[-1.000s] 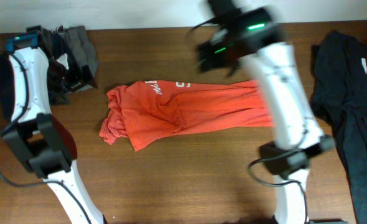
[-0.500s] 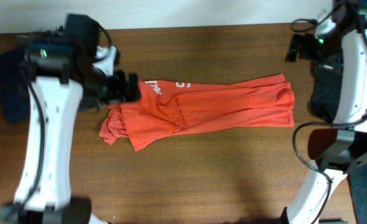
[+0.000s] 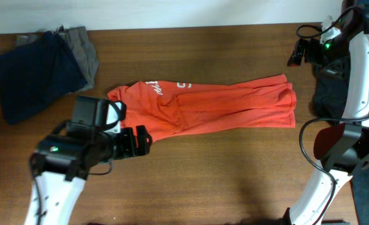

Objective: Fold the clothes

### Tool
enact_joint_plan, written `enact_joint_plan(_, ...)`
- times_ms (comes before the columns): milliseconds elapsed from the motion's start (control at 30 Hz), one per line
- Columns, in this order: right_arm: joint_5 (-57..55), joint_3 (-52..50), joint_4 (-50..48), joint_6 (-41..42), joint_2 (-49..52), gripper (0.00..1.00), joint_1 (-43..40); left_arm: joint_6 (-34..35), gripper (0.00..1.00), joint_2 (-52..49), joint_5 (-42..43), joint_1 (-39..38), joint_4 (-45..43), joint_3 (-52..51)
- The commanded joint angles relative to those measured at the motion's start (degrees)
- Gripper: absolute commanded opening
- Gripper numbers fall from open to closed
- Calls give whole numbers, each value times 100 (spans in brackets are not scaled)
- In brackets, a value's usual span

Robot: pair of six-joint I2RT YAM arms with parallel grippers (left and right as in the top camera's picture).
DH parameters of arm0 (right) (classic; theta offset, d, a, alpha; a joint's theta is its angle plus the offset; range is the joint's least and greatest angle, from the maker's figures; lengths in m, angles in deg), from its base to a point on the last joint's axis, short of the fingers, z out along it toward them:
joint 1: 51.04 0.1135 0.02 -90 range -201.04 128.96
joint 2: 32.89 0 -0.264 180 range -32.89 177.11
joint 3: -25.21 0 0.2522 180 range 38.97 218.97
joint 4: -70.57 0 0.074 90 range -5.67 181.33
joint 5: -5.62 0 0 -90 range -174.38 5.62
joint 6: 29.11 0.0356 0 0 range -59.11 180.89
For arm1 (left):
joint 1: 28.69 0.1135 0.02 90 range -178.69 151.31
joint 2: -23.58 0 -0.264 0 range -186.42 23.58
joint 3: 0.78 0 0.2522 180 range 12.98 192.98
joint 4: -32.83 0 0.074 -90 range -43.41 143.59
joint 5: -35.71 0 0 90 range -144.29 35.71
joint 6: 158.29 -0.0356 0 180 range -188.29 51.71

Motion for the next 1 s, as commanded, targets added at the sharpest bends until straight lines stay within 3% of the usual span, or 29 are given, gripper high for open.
enact_joint_plan(0,87,-26,7,-79,0,99,-9,251,99,-188,232,-17,-656,-778)
enact_joint_plan(133,85,-35,4,-79,0,99,-11,232,96,-553,216,-11,-1534,-1412)
enact_joint_plan(300,87,-35,-2,-79,0,99,-9,136,96,-1126,-367,11,-1714,-1742)
enact_joint_plan(633,87,-35,13,-79,0,99,-9,13,96,-2570,-476,11,-2577,-1812)
enact_joint_plan(967,90,-35,37,-79,0,99,-9,-466,96,-2721,-483,17,-3005,-1812)
